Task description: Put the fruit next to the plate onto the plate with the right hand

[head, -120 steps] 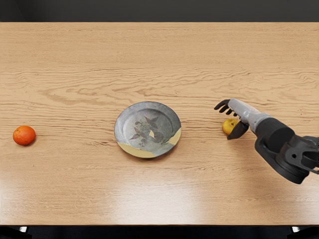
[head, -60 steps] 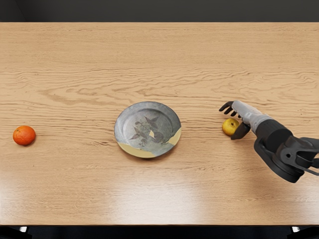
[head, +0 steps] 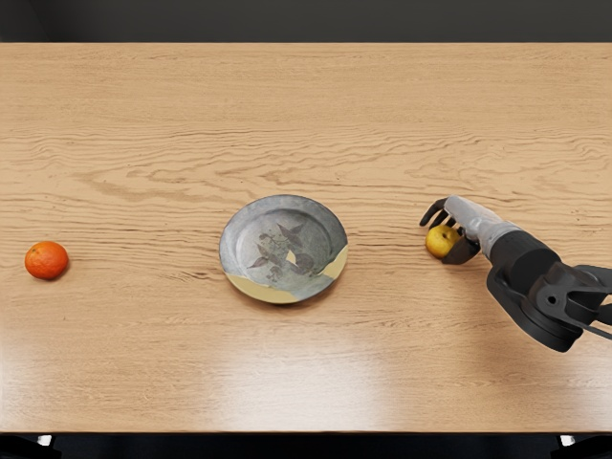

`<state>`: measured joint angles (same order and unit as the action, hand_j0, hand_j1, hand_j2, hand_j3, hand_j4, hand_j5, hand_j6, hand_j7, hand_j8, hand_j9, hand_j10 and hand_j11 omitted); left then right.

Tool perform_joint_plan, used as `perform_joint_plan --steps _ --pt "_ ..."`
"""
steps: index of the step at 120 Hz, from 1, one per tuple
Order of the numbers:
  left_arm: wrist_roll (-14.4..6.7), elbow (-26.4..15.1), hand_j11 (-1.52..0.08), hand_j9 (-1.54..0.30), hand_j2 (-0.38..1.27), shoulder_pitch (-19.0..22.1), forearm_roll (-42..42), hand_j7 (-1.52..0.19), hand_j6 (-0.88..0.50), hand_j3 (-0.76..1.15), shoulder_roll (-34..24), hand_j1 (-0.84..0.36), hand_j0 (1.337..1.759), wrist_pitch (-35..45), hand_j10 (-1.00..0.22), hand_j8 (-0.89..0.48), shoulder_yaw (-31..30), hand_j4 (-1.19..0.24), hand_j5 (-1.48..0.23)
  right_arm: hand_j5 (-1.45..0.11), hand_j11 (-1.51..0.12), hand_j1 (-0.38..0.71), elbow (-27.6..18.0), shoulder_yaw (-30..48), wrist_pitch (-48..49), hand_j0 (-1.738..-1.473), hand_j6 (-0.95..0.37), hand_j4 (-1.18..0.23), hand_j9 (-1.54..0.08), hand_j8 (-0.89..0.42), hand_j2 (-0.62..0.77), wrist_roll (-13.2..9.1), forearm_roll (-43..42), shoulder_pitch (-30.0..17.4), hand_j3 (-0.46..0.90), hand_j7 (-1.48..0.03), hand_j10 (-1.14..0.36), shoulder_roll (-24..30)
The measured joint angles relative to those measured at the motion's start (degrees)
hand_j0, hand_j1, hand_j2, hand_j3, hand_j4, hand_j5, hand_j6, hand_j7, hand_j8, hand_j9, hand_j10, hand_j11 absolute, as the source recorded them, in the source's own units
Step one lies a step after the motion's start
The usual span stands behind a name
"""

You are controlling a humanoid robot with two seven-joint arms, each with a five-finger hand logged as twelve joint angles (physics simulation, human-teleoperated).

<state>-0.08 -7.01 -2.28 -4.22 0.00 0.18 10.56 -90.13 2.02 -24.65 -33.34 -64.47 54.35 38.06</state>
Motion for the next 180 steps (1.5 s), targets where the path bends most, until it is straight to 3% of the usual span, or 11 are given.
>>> perform_joint_plan --steps 47,74,105,127,163,180 --pt "0.0 -0.01 -0.03 -0.03 0.0 0.0 0.0 -0.03 -0.02 0.0 0.0 0.32 1.658 0.0 -0.02 -0.02 0.01 -0.02 -0.03 -0.85 -0.87 0.26 -0.04 0.19 1.25 -1.649 -0.4 -0.65 -0.87 -0.35 0.06 0.0 0.18 0.08 0.0 -0.85 -0.6 0.18" --pt "0.0 -0.02 -0.03 -0.03 0.0 0.0 0.0 -0.03 -0.02 0.0 0.0 0.32 1.658 0.0 -0.02 -0.02 0.0 -0.02 -0.03 -0.9 -0.92 0.24 -0.05 2.05 5.43 -1.65 -0.48 -0.69 -0.92 -0.44 0.19 -0.03 2.68 0.72 0.0 -0.9 -0.69 0.76" --pt "0.0 -0.02 -0.03 -0.03 0.0 0.0 0.0 -0.03 -0.02 0.0 0.0 0.32 1.658 0.0 -0.02 -0.02 0.0 -0.02 -0.03 -0.93 -0.95 0.21 -0.24 7.46 14.41 -1.652 -0.52 -0.69 -0.95 -0.49 0.24 0.02 8.46 1.91 0.0 -0.91 -0.76 0.36" --pt "0.0 -0.01 -0.03 -0.03 0.0 0.0 0.0 -0.03 -0.02 0.0 0.0 0.32 1.658 0.0 -0.02 -0.02 0.0 -0.02 -0.03 -0.94 -0.96 0.24 -0.24 8.25 17.96 -1.655 -0.53 -0.7 -0.95 -0.52 0.36 -0.06 11.77 5.64 0.0 -0.92 -0.76 -2.87" --pt "0.0 -0.02 -0.03 -0.03 0.0 0.0 0.0 -0.03 -0.02 0.0 0.0 0.32 1.658 0.0 -0.02 -0.02 -0.01 -0.02 -0.03 -0.95 -0.97 0.26 0.21 10.69 22.46 -1.658 -0.51 -0.69 -0.97 -0.5 0.37 -0.12 17.29 11.0 0.0 -0.92 -0.7 -9.96" --pt "0.0 -0.01 -0.03 -0.03 0.0 0.0 0.0 -0.03 -0.02 0.0 0.0 0.32 1.658 0.0 -0.02 -0.02 -0.01 -0.02 -0.03 -0.96 -0.98 0.27 3.25 11.52 23.47 -1.658 -0.5 -0.69 -0.98 -0.49 0.37 -0.15 18.07 12.15 0.0 -0.92 -0.69 -15.7"
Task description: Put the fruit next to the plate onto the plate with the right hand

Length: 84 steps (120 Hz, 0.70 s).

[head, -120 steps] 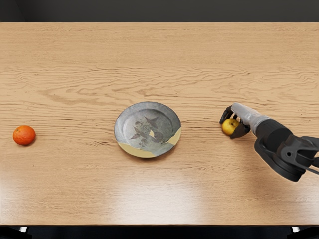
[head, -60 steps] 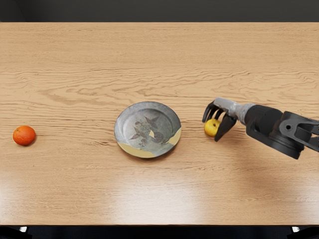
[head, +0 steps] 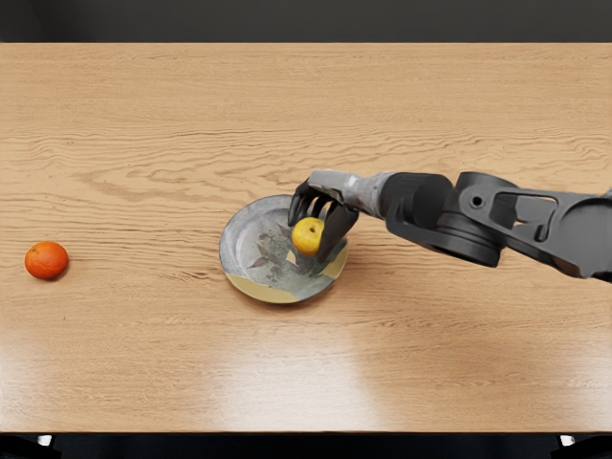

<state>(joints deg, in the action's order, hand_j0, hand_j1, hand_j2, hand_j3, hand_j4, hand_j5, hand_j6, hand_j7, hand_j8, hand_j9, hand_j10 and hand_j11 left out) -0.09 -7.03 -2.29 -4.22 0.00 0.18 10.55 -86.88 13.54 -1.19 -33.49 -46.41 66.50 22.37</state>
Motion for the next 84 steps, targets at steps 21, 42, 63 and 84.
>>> perform_joint_plan --steps 21,42,63,84 --pt "0.0 0.0 -0.03 -0.03 0.0 0.0 0.0 -0.03 -0.02 0.0 0.0 0.32 1.658 0.0 -0.02 -0.02 0.0 -0.02 -0.03 -0.96 -0.97 0.3 4.38 -0.09 0.12 -1.658 -0.49 -0.69 -0.97 -0.47 0.46 0.05 -1.35 0.34 0.0 -0.92 -0.69 -6.57" --pt "0.0 0.0 -0.03 -0.03 0.0 0.0 0.0 -0.03 -0.02 0.0 0.0 0.32 1.658 0.0 -0.02 -0.02 0.0 -0.02 -0.03 -0.96 -0.96 0.34 8.36 -0.42 0.21 -1.658 -0.49 -0.69 -0.96 -0.47 0.53 0.08 -3.34 0.31 0.0 -0.92 -0.69 -11.26" --pt "0.0 0.0 -0.03 -0.03 0.0 0.0 0.0 -0.03 -0.02 0.0 0.0 0.32 1.658 0.0 -0.02 -0.02 0.0 -0.02 -0.03 -0.86 -0.87 0.3 9.25 -0.52 0.29 -1.658 -0.51 -0.64 -0.87 -0.5 0.42 0.1 -3.85 0.14 0.0 -0.84 -0.64 -12.28" --pt "0.0 0.01 -0.03 -0.03 0.0 0.0 0.0 -0.03 -0.02 0.0 0.0 0.32 1.658 0.0 -0.02 -0.02 0.0 -0.02 -0.03 -0.69 -0.69 0.22 9.66 -0.47 0.31 -1.658 -0.46 -0.52 -0.69 -0.45 0.14 0.09 -3.5 -0.1 0.0 -0.68 -0.51 -12.41"
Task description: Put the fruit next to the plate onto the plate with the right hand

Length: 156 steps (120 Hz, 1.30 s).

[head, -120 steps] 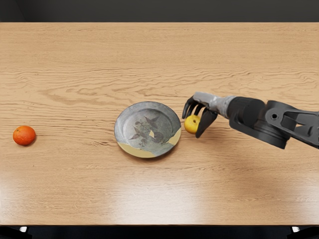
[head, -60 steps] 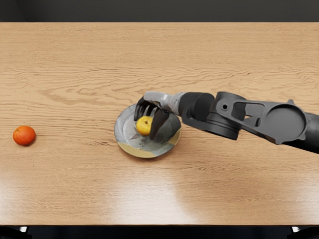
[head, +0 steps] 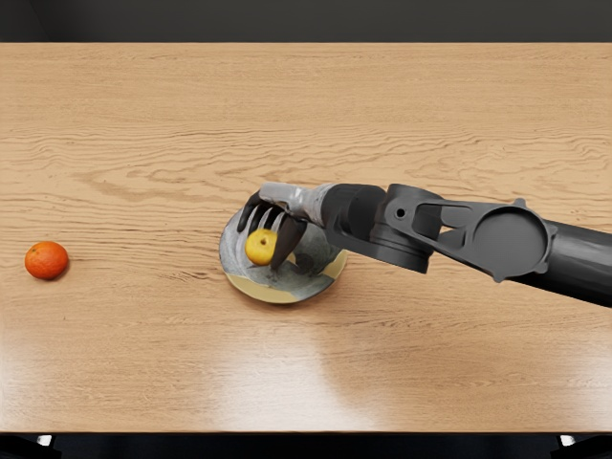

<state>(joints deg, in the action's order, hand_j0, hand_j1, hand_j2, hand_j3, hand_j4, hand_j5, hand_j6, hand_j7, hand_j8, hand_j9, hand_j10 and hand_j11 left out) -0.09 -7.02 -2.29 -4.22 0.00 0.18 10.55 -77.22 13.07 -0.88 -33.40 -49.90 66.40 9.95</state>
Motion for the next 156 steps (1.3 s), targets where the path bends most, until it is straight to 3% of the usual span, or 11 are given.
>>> perform_joint_plan --steps 17,47,59,80,94,128,156 --pt "0.0 0.0 -0.03 -0.03 0.0 0.0 0.0 -0.03 -0.02 0.0 0.0 0.32 1.658 0.0 -0.02 -0.02 0.0 -0.02 -0.03 -0.55 -0.55 0.12 0.23 0.17 0.03 -1.658 -0.39 -0.41 -0.55 -0.38 0.04 0.0 0.33 -0.22 0.0 -0.54 -0.41 0.07" --pt "0.0 -0.01 -0.03 -0.03 0.0 0.0 0.0 -0.03 -0.02 0.0 0.0 0.32 1.658 0.0 -0.02 -0.02 0.0 -0.02 -0.03 -0.18 -0.18 -0.2 0.03 5.29 5.63 -1.658 -0.13 -0.13 -0.18 -0.12 0.01 0.86 6.52 -1.99 0.0 -0.17 -0.13 4.03" --pt "0.0 0.0 -0.03 -0.03 0.0 0.0 0.0 -0.03 -0.02 0.0 0.0 0.32 1.658 0.0 -0.02 -0.02 0.0 -0.02 -0.03 -0.11 -0.11 -0.26 -0.09 9.23 11.22 -1.658 -0.08 -0.08 -0.11 -0.08 0.01 4.48 9.31 -3.98 0.0 -0.11 -0.08 6.71" --pt "0.0 -0.01 -0.03 -0.03 0.0 0.0 0.0 -0.03 -0.02 0.0 0.0 0.32 1.658 0.0 -0.02 -0.02 0.0 -0.02 -0.03 -0.05 -0.05 -0.31 -0.19 11.42 24.47 -1.658 -0.03 -0.04 -0.05 -0.03 0.0 13.4 22.11 -5.2 0.0 -0.05 -0.04 15.52" --pt "0.0 -0.01 -0.03 -0.03 0.0 0.0 0.0 -0.03 -0.02 0.0 0.0 0.32 1.658 0.0 -0.02 -0.02 0.0 -0.02 -0.03 -0.03 -0.03 -0.33 -0.2 11.69 32.01 -1.658 -0.02 -0.02 -0.03 -0.02 0.0 16.22 30.77 -5.9 0.0 -0.03 -0.02 22.22" --pt "0.0 -0.01 -0.03 -0.03 0.0 0.0 0.0 -0.03 -0.02 0.0 0.0 0.32 1.658 0.0 -0.02 -0.02 0.01 -0.02 -0.03 -0.01 -0.01 -0.34 0.5 11.6 35.63 -1.658 -0.01 -0.01 -0.01 0.0 0.0 17.49 43.7 -8.69 0.0 -0.01 -0.01 38.26" --pt "0.0 0.01 -0.03 -0.03 0.0 0.0 0.0 -0.03 -0.02 0.0 0.0 0.32 1.658 0.0 -0.02 -0.02 0.01 -0.02 -0.03 0.0 0.0 -0.35 5.49 11.17 35.87 -1.658 0.0 0.0 0.0 0.0 0.0 17.57 46.64 -10.61 0.0 0.0 0.0 43.48"
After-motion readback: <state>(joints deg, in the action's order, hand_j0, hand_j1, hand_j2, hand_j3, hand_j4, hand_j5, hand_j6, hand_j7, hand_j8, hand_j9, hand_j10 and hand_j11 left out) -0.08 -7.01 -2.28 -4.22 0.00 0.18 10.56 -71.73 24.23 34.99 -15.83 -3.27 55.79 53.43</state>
